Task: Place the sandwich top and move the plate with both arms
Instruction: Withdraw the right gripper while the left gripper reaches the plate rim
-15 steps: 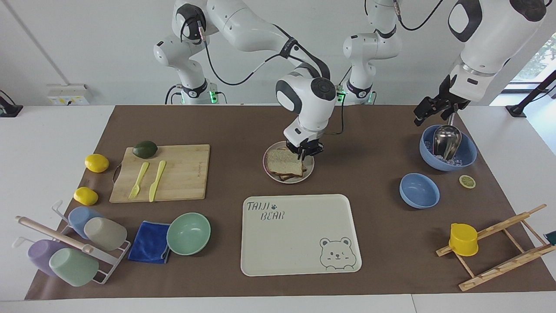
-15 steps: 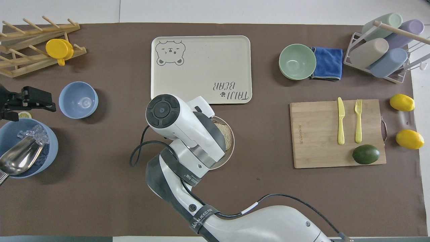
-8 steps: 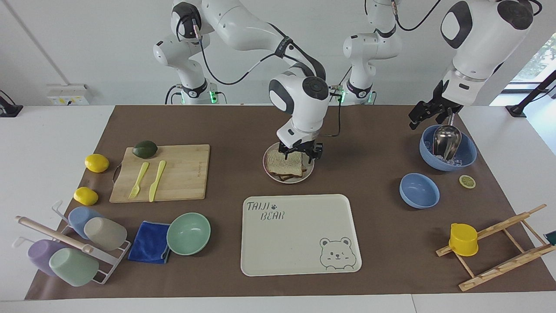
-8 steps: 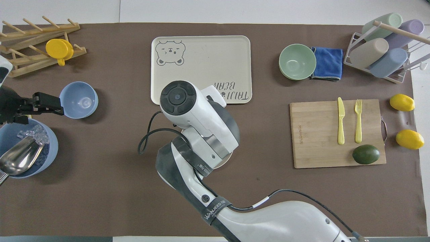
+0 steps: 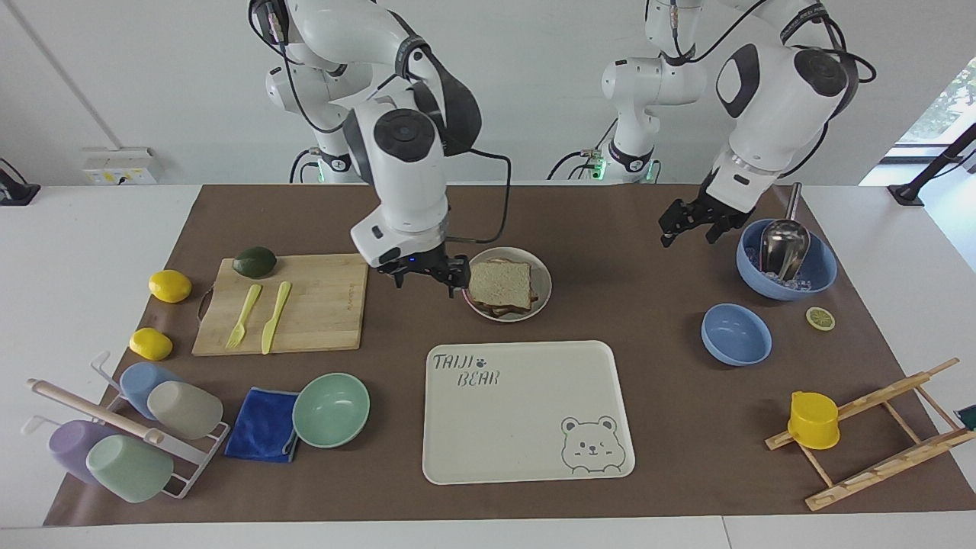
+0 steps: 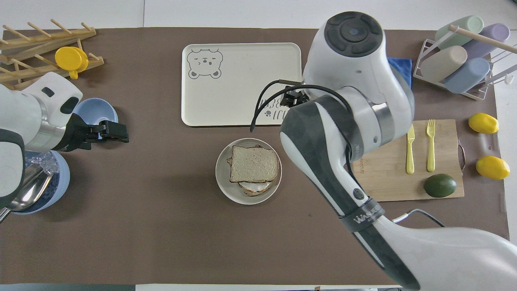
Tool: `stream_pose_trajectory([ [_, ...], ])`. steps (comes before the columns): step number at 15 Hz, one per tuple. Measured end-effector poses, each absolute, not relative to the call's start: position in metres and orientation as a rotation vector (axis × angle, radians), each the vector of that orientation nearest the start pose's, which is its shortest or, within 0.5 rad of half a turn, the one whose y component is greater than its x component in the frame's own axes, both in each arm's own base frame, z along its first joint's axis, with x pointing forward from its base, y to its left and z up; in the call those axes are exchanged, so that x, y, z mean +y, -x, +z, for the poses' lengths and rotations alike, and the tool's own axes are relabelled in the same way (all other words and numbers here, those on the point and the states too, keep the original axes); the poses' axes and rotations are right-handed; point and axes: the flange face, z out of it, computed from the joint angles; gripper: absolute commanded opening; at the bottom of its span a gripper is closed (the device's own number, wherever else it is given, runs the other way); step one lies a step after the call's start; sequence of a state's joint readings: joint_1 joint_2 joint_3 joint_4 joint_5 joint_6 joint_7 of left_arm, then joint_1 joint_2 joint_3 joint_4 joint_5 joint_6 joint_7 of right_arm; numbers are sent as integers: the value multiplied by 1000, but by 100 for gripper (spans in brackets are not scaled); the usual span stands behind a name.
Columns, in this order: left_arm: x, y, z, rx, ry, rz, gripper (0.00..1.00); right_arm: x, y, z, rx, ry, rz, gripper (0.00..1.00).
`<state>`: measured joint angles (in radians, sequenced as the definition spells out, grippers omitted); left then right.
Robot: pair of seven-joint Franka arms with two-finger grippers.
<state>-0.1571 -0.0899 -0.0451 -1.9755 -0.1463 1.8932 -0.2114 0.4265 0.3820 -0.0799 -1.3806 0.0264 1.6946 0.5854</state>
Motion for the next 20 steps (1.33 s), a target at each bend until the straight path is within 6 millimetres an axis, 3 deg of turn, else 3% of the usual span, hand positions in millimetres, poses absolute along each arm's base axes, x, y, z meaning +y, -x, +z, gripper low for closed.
stream_pose_trajectory([
  [4, -170, -508, 465, 17, 3310, 21, 100, 151, -629, 514, 348, 3158, 188, 100],
  [7, -207, -501, 417, 91, 3334, 15, 100, 84, -617, 545, 328, 3148, 267, 100],
  [9, -225, -499, 386, 124, 3364, -8, 100, 54, -601, 569, 315, 3138, 298, 100],
  [11, -239, -497, 363, 173, 3377, -14, 100, 42, -585, 591, 303, 3131, 314, 100],
  [16, -265, -489, 319, 315, 3362, 15, 100, 40, -552, 635, 213, 3127, 300, 100],
  [20, -282, -477, 302, 348, 3360, 62, 81, 28, -540, 647, 93, 3120, 299, 100],
])
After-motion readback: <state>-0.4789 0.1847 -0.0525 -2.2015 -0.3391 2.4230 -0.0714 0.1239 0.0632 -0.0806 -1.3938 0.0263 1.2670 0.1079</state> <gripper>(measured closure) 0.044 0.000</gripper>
